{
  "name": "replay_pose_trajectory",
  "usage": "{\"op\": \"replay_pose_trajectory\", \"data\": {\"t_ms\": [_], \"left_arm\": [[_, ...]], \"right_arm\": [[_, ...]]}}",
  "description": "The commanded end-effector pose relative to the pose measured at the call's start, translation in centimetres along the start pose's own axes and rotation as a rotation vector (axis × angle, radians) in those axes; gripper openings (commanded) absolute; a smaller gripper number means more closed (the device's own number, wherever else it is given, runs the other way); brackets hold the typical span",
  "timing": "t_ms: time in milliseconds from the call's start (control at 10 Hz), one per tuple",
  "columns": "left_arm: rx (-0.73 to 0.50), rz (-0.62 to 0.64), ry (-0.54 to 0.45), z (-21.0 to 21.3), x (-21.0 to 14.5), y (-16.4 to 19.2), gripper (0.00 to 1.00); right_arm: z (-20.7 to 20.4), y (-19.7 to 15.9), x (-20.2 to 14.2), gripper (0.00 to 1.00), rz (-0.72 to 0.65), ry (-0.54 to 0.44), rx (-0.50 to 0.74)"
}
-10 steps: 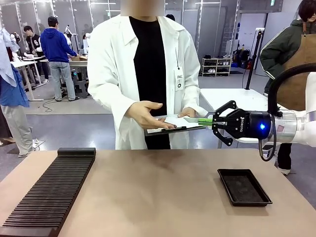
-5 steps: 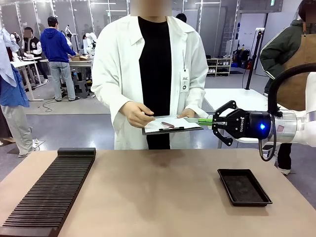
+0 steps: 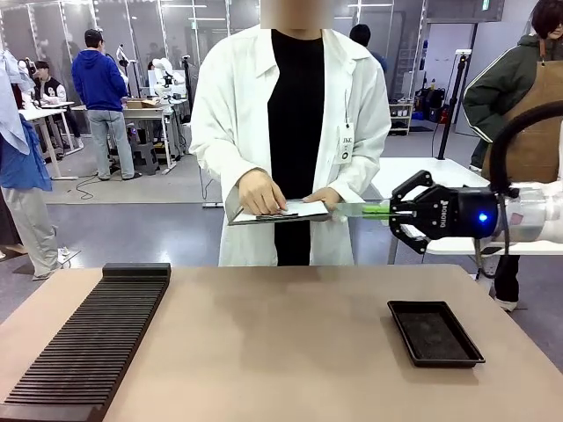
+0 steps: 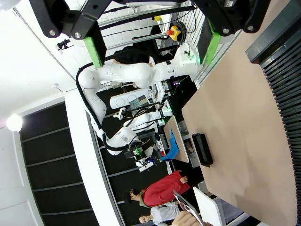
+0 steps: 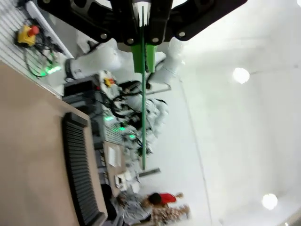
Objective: Inspect the PCB.
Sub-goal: Place the Blank PCB in the ESD tray.
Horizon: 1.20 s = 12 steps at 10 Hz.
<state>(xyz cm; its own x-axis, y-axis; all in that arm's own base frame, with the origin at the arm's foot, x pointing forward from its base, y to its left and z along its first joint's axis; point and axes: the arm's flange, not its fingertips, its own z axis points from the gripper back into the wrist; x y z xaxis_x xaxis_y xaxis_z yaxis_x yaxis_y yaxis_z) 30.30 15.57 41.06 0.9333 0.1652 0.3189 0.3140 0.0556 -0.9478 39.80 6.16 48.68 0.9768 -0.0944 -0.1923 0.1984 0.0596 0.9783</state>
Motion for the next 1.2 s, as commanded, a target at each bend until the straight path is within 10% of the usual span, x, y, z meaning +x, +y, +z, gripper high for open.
{"op": "replay_pose_trajectory", "data": {"t_ms": [0, 1100], "left_arm": [[0.002, -0.003, 0.006, 0.0, 0.0, -0.1, 1.00], [0.002, -0.003, 0.006, 0.0, 0.0, -0.1, 1.00]], "right_arm": [[3.2, -0.2, 0.7, 0.03, 0.149, 0.049, -0.069], [12.6, -10.6, 3.8, 0.03, 0.366, -0.037, -0.414]]}}
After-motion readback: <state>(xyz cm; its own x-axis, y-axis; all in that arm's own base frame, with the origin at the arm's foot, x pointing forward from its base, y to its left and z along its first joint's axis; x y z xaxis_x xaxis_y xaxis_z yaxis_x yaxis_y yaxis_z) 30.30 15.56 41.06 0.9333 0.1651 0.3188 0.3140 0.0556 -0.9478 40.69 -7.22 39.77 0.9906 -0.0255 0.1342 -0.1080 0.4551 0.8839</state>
